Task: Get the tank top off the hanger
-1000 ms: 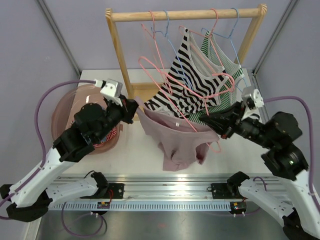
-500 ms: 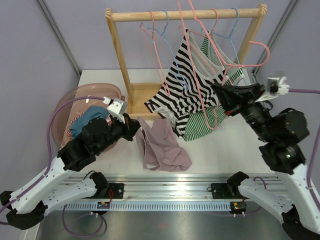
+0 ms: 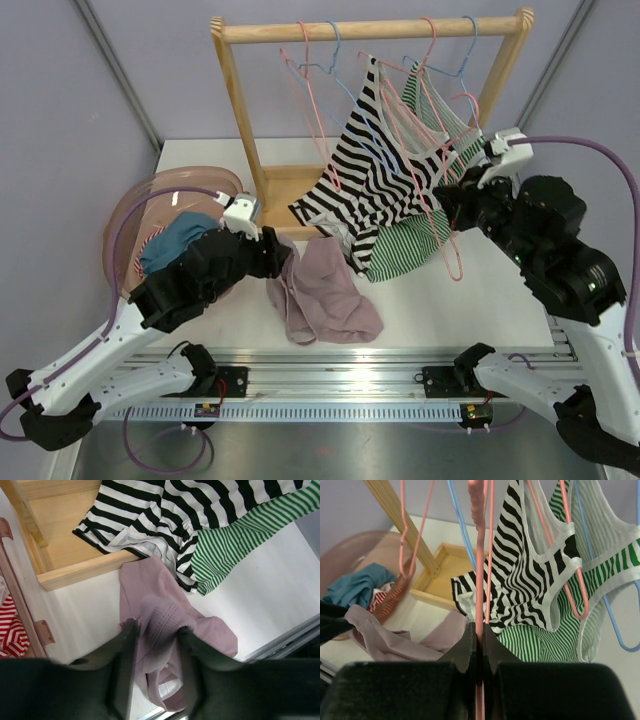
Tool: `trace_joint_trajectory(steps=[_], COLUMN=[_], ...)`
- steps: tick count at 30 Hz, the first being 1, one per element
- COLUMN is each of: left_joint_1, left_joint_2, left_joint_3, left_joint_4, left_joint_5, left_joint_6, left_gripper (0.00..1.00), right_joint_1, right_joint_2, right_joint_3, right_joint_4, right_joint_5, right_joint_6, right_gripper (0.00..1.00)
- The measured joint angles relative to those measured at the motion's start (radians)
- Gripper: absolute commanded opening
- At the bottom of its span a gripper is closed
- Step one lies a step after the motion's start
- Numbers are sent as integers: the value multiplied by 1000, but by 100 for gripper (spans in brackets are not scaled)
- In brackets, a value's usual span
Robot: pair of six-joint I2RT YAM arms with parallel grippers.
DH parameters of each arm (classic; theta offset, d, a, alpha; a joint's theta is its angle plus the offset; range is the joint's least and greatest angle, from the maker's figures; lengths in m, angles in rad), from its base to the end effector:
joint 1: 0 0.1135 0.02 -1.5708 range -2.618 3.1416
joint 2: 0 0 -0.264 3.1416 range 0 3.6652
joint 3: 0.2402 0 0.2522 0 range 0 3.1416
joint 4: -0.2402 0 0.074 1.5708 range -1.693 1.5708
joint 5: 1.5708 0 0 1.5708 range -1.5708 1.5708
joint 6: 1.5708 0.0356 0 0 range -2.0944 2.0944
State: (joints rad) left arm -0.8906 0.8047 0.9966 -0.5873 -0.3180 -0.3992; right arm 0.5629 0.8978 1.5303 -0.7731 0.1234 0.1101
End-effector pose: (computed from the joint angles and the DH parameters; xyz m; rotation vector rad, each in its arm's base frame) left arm 0.1127 -0.1217 0.3678 0.2755 1.9649 -0.5373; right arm 0.1087 0.0634 0.4978 -0.2968 1.7004 0.3937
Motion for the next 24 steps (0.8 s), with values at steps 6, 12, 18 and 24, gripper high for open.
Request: trace_joint_trajectory(steps=[6, 12, 18, 24], left_joint_1=[0, 0, 0, -27], left_joint_2=[11, 10, 10, 13], left_joint_3=[16, 53, 58, 58], left_joint_4=[-34, -100, -154, -158], left_joint_5=[2, 2, 5, 18], left_joint_6=[-18, -21, -25, -32], left_gripper=[99, 99, 99, 99], right_joint_1=[0, 0, 0, -6], right_joint_2=[246, 513, 762, 955], right_joint_3=[229, 559, 849, 1039], right_joint_4=[-70, -105, -154, -188], right_joint_5=[16, 15, 31, 45], right_joint_6=[-45, -86, -138, -169], right_gripper=[0, 0, 0, 0])
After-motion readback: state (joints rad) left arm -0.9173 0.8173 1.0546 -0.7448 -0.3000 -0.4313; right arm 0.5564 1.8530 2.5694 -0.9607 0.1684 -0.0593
